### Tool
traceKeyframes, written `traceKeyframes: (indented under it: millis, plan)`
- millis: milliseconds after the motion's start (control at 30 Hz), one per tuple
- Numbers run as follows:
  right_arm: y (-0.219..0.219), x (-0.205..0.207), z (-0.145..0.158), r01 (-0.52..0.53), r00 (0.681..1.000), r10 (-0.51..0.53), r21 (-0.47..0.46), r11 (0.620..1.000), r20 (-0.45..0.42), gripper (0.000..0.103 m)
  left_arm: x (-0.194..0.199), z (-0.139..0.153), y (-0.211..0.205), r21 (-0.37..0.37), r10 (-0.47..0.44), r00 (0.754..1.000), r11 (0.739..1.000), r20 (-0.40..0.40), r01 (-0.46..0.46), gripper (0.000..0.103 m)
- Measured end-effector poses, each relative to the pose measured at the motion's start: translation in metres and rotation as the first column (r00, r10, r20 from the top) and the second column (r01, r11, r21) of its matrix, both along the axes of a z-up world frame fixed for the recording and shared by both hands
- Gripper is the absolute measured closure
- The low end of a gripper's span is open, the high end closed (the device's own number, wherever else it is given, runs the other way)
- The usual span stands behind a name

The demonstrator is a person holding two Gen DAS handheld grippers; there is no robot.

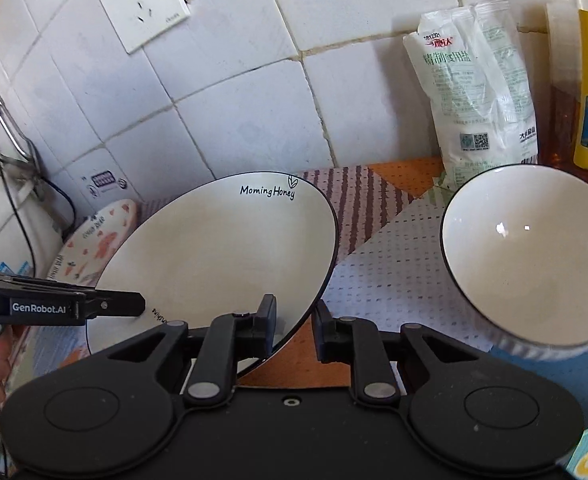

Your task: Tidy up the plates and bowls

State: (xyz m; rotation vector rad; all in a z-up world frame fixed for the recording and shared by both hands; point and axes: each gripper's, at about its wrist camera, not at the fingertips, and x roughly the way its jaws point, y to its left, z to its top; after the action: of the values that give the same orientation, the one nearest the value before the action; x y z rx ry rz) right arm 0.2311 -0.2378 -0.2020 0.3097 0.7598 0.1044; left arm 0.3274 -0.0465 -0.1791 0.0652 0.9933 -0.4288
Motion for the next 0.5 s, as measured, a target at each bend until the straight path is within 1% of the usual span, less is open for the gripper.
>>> traceKeyframes:
  millis: [100,167,233,333,400,467,500]
  plan:
    - [-0.002,0.014,-0.001,0.019,0.999,-0.019,-0.022,1.0,-0.032,0.079,0.01,-0.006,-0.002,-0.023,0.003,1.0,1.0,-0.014,-0.003,0.073]
    - [-0.005,0.023,-0.001,0.027,0.998,-0.028,-0.029,0.999,-0.047,0.079,0.016,-0.008,-0.001,-0.051,0.018,0.999,0.998,-0.038,-0.02,0.073]
    - [-0.007,0.029,0.002,0.047,0.998,-0.048,-0.041,0.998,-0.045,0.079,0.02,-0.008,-0.002,-0.068,0.015,0.999,0.998,-0.048,-0.018,0.073]
    - [-0.001,0.04,0.007,0.064,0.996,-0.07,-0.113,0.991,-0.053,0.076,0.024,-0.008,-0.006,-0.063,0.03,0.997,0.997,-0.064,-0.034,0.072]
    - [0.001,0.045,0.006,0.079,0.992,-0.089,-0.12,0.99,-0.087,0.073,0.026,-0.012,-0.008,-0.044,0.057,0.993,0.997,-0.103,-0.062,0.072]
    - [0.005,0.045,0.005,0.097,0.986,-0.113,-0.135,0.986,-0.122,0.072,0.023,-0.013,-0.006,-0.03,0.081,0.99,0.996,-0.117,-0.085,0.066]
    - [0.008,0.042,0.005,0.1,0.984,-0.12,-0.149,0.984,-0.132,0.07,0.02,-0.011,-0.005,-0.014,0.09,0.99,0.996,-0.11,-0.093,0.064]
